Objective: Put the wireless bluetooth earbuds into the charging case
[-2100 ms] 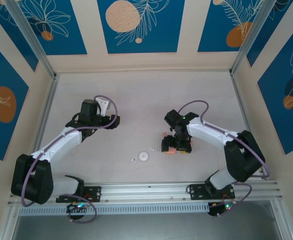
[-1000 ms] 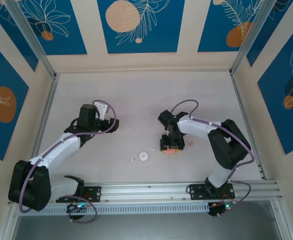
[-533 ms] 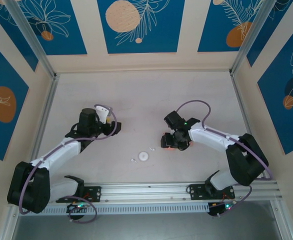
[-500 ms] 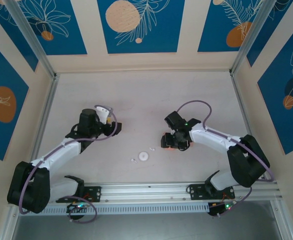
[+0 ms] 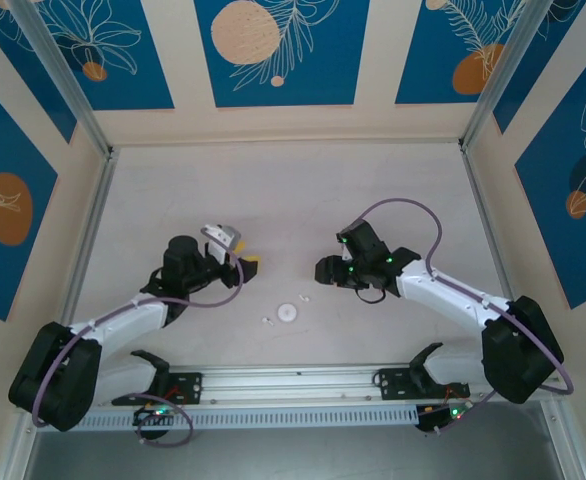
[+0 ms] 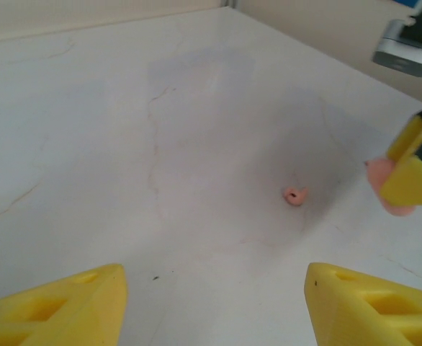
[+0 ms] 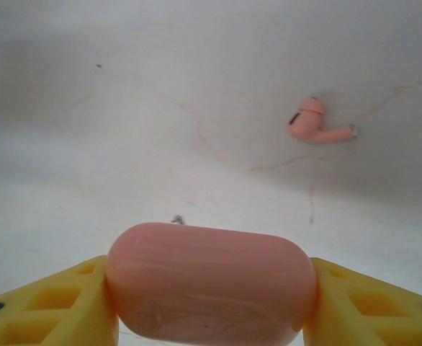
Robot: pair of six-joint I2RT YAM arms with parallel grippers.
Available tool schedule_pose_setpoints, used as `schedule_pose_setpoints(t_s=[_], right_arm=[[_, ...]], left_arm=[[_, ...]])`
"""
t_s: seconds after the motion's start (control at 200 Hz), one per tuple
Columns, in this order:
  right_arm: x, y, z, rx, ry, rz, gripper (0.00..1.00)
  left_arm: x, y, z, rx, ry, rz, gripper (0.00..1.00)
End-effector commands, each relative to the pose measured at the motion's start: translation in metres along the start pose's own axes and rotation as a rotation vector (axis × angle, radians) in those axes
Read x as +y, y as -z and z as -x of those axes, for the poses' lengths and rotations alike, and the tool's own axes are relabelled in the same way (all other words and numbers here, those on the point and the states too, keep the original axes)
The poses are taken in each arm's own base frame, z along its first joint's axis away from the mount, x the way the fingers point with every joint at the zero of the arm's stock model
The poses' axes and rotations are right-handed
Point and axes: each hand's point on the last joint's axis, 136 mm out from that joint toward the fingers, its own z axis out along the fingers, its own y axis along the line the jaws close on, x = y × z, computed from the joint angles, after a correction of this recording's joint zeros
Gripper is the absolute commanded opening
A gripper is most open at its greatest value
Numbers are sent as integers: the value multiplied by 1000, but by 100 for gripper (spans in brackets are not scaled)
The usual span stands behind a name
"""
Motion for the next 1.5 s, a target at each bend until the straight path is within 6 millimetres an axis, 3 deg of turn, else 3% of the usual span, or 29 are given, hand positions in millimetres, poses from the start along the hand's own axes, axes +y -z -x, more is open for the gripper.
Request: schedule_pose_setpoints(t_s=[0.0,0.26,0.64,0.915,1.21,1.49], right_arm=[[23,7,10,-57,-6,134,53],[51,25,22,-180,-18,333,53],[76,45,31,-291,-32,534,55],[84,44,28,-285,-12,547,55],[89,37,25,-279,-8,540,55],[94,36,23,-285,0,539,55]], left_arm=[[-26,1,16,-94,-109,-92,65],[-61,-8,4,-140,-184,-210,62],[-105,-34,10,-292,-223,-317,58],[-112,-51,14,-311,-205,-294,57],[-113,-51,29,-342,-162,-290,56],[-110,-53,37,-358,-125,-272,48]])
